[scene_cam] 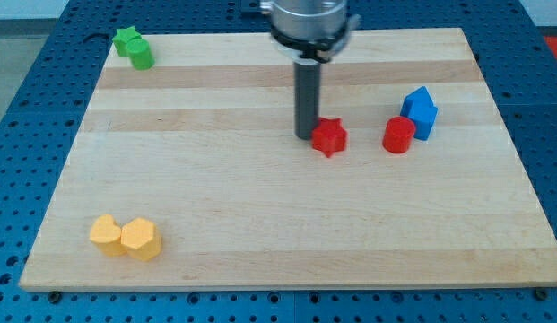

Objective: Move red star close to the red circle

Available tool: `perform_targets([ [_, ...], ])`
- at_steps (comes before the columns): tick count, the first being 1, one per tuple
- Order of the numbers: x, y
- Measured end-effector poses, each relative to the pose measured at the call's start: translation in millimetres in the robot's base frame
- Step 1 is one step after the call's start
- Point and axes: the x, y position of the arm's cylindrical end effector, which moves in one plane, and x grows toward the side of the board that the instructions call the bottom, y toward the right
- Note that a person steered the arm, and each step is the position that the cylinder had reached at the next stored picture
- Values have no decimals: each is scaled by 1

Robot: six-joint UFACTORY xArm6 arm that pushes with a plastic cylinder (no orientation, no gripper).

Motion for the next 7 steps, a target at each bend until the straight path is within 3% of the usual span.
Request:
perform_targets([
  [1, 22, 32],
  [3, 27, -22],
  [5, 82, -10],
  [7, 72, -3],
])
